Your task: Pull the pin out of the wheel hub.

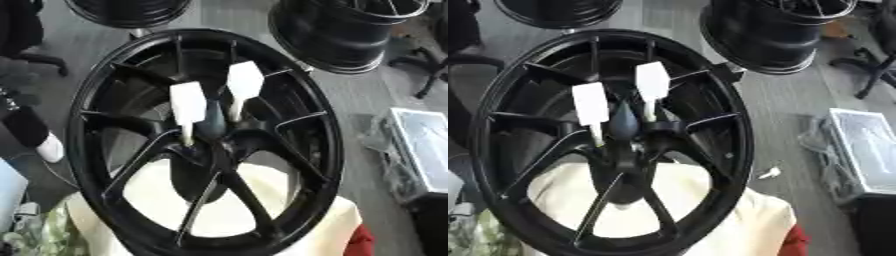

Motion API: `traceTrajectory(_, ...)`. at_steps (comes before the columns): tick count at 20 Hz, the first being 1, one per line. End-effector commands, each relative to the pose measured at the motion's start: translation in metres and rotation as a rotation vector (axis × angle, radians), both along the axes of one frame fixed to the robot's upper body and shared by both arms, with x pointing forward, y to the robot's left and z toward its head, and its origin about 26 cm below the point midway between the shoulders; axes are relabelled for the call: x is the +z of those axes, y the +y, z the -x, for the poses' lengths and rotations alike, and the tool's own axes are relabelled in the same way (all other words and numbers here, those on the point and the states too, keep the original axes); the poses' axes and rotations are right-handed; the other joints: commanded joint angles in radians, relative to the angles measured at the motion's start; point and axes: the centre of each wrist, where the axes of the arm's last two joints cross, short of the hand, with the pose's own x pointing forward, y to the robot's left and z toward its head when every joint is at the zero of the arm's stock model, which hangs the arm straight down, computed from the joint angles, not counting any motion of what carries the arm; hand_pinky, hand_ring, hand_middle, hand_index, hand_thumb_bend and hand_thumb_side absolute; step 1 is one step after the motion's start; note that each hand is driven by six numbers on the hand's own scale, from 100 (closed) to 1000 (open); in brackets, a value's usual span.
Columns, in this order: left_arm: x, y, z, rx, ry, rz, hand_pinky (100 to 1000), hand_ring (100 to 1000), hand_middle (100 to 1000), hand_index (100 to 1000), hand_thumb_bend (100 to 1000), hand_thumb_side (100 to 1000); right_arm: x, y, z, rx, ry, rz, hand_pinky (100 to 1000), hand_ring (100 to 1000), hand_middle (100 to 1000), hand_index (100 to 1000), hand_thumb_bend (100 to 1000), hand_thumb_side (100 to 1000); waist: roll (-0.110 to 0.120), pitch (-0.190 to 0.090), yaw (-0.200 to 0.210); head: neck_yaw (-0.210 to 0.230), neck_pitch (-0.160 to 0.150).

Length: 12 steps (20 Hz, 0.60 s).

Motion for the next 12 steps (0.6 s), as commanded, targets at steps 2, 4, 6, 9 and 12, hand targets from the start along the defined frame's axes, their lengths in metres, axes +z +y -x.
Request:
traceTrajectory(2,0.009,0.003,0.003,-0.007,-0.029,-0.027,842,896,842,873,150,746,0.007,0.023,-0.013,0.051,0.0,0.08,789,734,758,815,100,100,0.007,-0.031,-0.006,-0.011,0.007)
traceTrajectory(4,0.008,0.004,0.003,-0.007,-0.025,-0.026,843,896,842,873,151,746,0.004,0.035,-0.021,0.075,0.015,0.089,790,734,757,814,100,100,0.008,-0.036,-0.008,-0.013,0.01)
traceTrajectory(6,0.007,0.004,0.003,-0.006,-0.019,-0.027,844,896,843,874,151,747,0.0,0.045,-0.027,0.096,0.036,0.104,789,724,746,812,100,100,0.007,-0.04,-0.009,-0.016,0.014)
traceTrajectory(9,0.006,0.004,0.003,-0.007,-0.015,-0.03,844,897,843,873,150,748,-0.007,0.058,-0.033,0.131,0.061,0.13,788,719,741,812,100,102,0.007,-0.043,-0.008,-0.015,0.013)
traceTrajectory(12,0.005,0.004,0.003,-0.008,-0.014,-0.031,845,897,843,873,152,748,-0.013,0.066,-0.038,0.15,0.078,0.134,783,716,740,811,100,116,0.007,-0.044,-0.006,-0.014,0.012)
